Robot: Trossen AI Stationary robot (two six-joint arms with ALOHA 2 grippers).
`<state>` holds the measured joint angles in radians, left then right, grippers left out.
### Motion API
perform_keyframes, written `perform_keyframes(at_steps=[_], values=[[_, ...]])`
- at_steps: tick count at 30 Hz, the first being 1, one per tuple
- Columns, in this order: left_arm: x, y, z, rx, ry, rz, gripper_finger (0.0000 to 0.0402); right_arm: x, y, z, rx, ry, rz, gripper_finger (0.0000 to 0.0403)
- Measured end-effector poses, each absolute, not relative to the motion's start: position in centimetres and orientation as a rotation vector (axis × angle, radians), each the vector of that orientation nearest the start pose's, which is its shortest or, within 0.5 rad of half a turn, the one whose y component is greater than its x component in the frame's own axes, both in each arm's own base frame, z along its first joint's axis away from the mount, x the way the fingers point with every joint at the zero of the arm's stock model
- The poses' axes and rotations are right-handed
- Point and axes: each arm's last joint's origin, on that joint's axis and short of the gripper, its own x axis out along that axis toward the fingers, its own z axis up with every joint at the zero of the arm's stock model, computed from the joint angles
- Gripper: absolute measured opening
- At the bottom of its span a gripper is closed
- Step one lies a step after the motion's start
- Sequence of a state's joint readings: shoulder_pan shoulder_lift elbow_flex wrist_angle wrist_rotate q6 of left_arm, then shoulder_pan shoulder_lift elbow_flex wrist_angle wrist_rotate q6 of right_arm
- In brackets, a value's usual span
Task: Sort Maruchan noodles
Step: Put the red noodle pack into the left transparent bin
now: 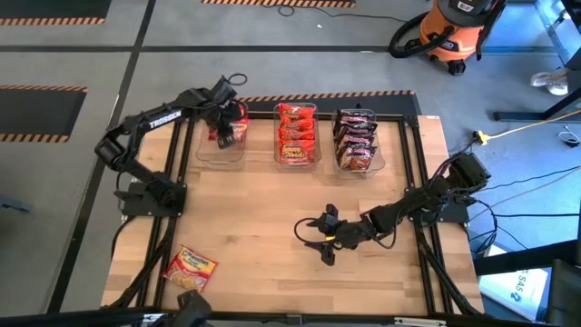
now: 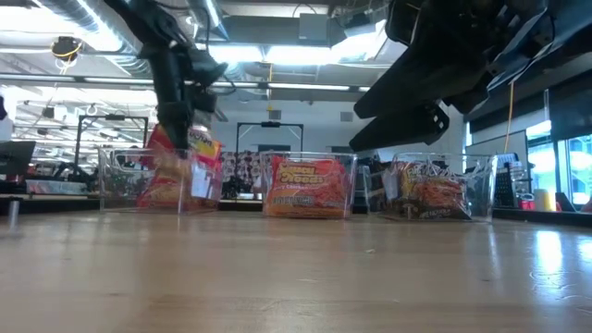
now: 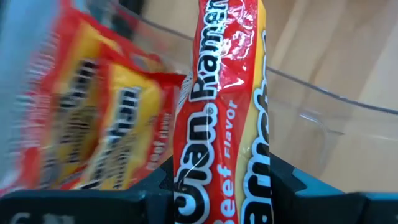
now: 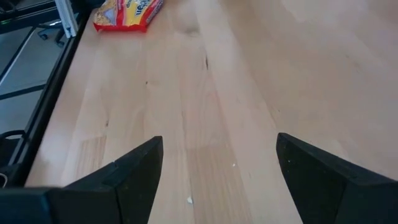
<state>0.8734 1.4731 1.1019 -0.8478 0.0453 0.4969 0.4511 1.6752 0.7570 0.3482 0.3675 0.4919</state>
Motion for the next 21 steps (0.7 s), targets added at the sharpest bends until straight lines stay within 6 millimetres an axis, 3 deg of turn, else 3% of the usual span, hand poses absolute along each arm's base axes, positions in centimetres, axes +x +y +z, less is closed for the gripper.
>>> perform_keyframes(at_steps=[10,21], values=[[18.8,22.4,20.9,-0.192,1.335,0.316,0.0122,29.6,13.2,15.7,0.255,0.524,-0.055,0.0291],[19.0,23.1,20.1,-0.150,1.343,0.300,0.0131,29.6,13.2,15.7,0.255,0.524,-0.056,0.0291]])
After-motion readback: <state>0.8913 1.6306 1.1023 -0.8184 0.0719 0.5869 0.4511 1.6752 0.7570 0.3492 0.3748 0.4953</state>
